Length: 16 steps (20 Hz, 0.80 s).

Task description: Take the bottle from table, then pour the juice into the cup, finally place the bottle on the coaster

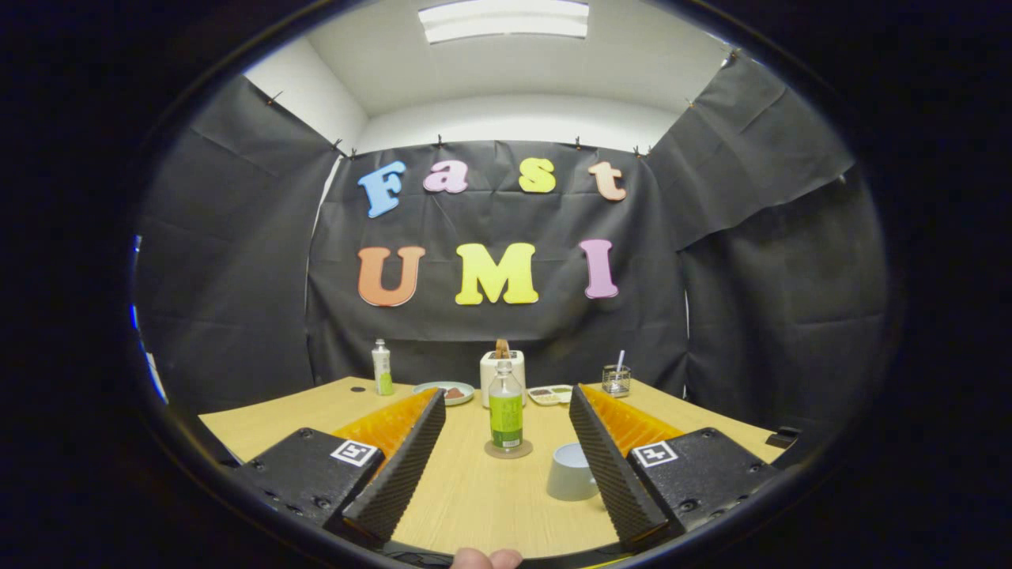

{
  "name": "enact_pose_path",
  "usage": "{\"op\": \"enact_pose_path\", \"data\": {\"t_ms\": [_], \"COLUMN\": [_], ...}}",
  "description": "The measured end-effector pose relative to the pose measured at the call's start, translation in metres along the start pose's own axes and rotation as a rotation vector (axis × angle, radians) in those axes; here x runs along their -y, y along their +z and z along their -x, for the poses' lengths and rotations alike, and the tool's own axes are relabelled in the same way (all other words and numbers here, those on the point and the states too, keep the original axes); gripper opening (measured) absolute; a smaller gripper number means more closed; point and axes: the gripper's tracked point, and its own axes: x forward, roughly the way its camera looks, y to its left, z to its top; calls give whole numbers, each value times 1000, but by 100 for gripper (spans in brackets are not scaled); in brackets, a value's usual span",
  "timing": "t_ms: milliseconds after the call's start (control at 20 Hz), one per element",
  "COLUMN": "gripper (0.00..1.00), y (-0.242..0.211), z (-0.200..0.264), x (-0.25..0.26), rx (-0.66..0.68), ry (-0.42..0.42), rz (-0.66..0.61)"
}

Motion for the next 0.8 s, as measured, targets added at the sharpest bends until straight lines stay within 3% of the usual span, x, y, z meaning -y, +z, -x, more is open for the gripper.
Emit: {"op": "enact_pose_path", "data": {"t_ms": [800], "gripper": [100], "y": [0], "z": [-2], "x": [2], "rx": [0], "ry": [3], "rz": [-6]}}
